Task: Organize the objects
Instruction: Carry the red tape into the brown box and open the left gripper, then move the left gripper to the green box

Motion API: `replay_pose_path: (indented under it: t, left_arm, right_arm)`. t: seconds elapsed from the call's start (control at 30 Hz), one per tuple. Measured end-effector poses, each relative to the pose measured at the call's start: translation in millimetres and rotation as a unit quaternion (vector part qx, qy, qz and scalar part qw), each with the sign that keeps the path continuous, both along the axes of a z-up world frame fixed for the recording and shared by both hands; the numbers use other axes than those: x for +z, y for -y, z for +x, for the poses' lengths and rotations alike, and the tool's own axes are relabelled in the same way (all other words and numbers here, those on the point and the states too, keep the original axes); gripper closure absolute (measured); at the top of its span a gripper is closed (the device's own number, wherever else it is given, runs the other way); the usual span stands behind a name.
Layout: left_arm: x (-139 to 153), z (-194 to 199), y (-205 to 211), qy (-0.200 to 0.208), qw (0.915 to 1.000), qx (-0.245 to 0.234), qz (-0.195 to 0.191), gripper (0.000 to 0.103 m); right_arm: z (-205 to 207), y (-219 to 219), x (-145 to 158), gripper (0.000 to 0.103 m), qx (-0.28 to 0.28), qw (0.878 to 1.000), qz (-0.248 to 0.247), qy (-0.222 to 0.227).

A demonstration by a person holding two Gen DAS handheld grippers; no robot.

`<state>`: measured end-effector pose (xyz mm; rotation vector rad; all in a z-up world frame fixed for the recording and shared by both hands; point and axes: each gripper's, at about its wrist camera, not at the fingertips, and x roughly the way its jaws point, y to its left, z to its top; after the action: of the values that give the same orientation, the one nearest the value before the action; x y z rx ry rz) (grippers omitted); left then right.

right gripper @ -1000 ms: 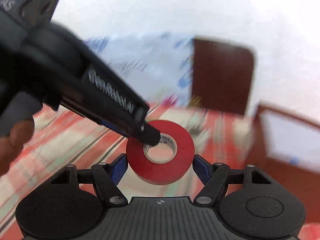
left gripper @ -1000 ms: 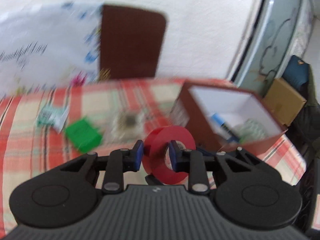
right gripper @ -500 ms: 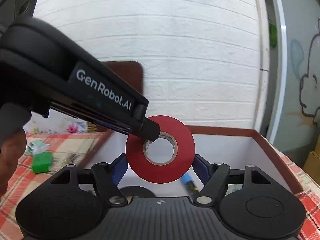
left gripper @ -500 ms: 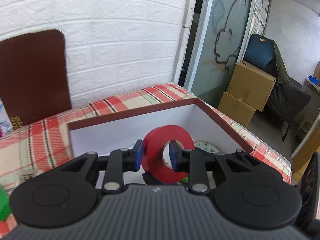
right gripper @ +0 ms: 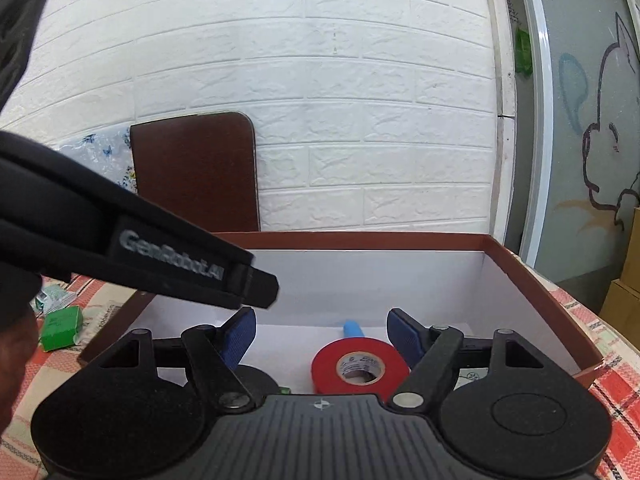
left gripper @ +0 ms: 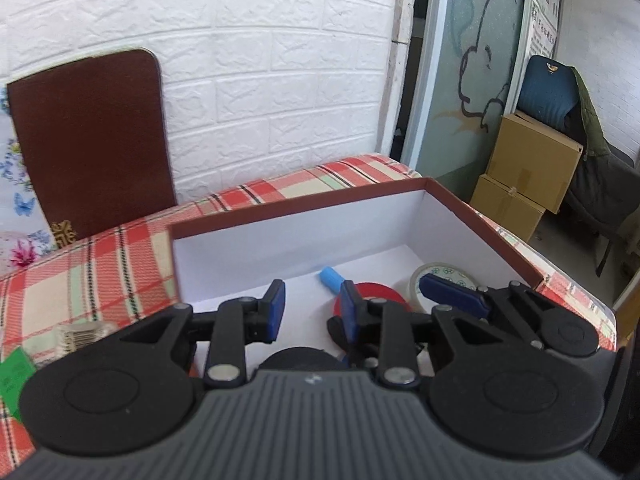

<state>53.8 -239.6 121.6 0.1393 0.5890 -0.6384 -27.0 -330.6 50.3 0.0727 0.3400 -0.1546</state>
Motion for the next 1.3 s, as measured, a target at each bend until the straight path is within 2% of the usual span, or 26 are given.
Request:
replay_pose_path:
  t: [0.17, 0.47, 0.73, 0.93, 1.1, 1.27, 1.3]
  left_arm:
    - [5.2, -7.0, -29.8, 0.003, 0.9996, 0.027, -0.01, 0.067]
    - [7.4, -19.8, -94.8, 0.006, 0.9963, 0.079, -0.032, 0.066]
    - [-6.3, -22.4, -168.8, -0.002, 0.9885, 0.145, -0.041, 0.063]
    - [-36.8, -14.2, -239.4, -0.027, 0.9713, 0.235, -0.025, 0.063]
    - [-66.7, -9.2, -288.3, -0.034, 0.9539, 0.298, 0.009, 0.063]
    - [-104.8, 1.1, -329.5, -0.056, 0.9371, 0.344, 0.016, 0.059]
    - [-111.9, -2.5, -334.6, -0.033, 0.9388, 0.343, 0.009, 0.055]
  right_arm:
    - [-0.7, -4.3, 7.8, 0.03, 0.008, 1.0, 0.012, 0.0]
    - [-9.7, -41.8, 25.4, 0.03, 0.031, 0.999, -0.012, 0.006]
    - [-14.3, -86.9, 42.5, 0.029, 0.066, 0.997, -0.034, 0.018]
    - [-12.7, -135.7, 40.0, 0.028, 0.123, 0.991, -0.048, 0.01]
    - [-0.1, -184.1, 18.4, 0.029, 0.178, 0.982, -0.061, -0.025]
    - [19.6, -215.3, -4.1, 0.031, 0.217, 0.973, -0.052, -0.065]
    - [24.9, -219.3, -7.4, 0.032, 0.221, 0.971, -0.05, -0.071]
